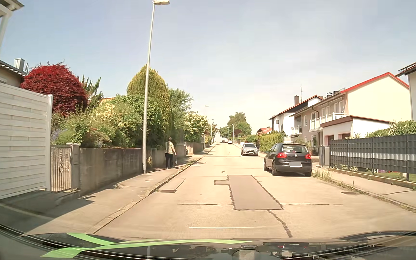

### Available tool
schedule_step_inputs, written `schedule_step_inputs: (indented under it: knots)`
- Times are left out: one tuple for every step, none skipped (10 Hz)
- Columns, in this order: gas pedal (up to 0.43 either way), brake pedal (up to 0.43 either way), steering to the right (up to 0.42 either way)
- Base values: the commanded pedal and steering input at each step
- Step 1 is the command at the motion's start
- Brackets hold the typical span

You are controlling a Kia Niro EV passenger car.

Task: Follow the waypoints while adhering to traffic rules and regulations

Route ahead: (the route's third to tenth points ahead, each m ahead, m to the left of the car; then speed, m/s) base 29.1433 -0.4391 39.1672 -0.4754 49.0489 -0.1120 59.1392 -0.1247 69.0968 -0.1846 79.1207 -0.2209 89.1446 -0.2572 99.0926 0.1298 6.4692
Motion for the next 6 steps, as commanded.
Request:
schedule_step_inputs:
  knots:
    - [0.098, 0.0, 0.0]
    - [0.098, 0.0, 0.001]
    - [0.098, 0.0, 0.001]
    - [0.11, 0.0, 0.001]
    - [0.11, 0.0, 0.001]
    - [0.13, 0.0, 0.001]
